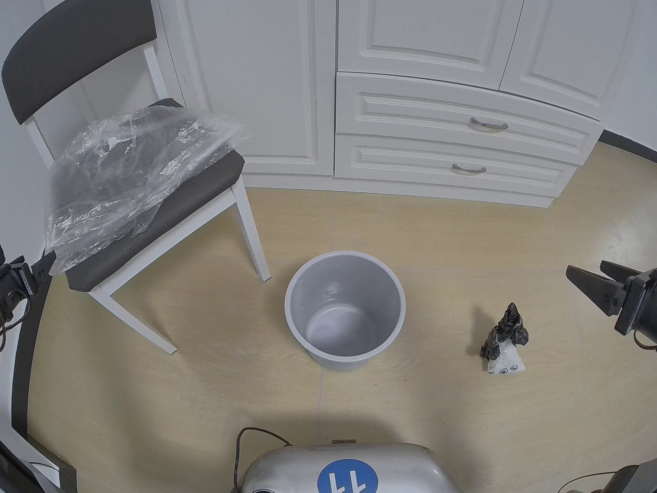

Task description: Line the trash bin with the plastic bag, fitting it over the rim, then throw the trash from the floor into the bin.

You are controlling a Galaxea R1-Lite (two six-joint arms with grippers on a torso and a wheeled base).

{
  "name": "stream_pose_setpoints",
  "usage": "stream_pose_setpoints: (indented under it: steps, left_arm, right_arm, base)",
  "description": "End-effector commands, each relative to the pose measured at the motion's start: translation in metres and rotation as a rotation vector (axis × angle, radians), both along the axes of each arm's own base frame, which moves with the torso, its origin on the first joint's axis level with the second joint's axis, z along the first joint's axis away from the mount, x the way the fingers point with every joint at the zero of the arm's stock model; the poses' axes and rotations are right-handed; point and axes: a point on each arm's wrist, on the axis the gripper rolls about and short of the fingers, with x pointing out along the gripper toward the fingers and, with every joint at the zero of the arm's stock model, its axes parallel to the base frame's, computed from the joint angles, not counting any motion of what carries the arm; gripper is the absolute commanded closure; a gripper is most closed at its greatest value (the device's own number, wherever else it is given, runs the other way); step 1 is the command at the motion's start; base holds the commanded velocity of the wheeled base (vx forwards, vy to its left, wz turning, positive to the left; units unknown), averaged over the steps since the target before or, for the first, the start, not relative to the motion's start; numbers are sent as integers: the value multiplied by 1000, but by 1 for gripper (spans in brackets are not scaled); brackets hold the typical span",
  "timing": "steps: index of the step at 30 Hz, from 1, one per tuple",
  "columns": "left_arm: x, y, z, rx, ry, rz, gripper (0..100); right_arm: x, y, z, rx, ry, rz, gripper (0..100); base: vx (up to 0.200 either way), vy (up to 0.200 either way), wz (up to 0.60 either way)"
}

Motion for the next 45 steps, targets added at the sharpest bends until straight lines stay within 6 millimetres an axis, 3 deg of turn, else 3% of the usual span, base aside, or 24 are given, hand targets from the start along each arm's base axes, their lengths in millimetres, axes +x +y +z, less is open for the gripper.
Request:
stream_pose_setpoints:
  steps: [1,19,33,34,45]
  left_arm:
    - [7,5,-16,-26,33,9,0]
    - [27,6,-31,-46,-111,-24,0]
    - [28,0,-34,-28,-135,-46,0]
    - [28,0,-34,-28,-135,-46,100]
    - [23,-4,-33,-20,-131,-49,100]
  right_arm:
    - [-2,-1,1,5,-10,0,0]
    - [-8,3,7,36,-54,40,0]
    - [-13,1,11,41,-80,44,0]
    - [-13,1,11,41,-80,44,0]
    - [-13,1,9,41,-75,50,0]
  base:
    - [0,0,0]
    - [0,0,0]
    - [0,0,0]
    - [0,0,0]
    - [0,0,0]
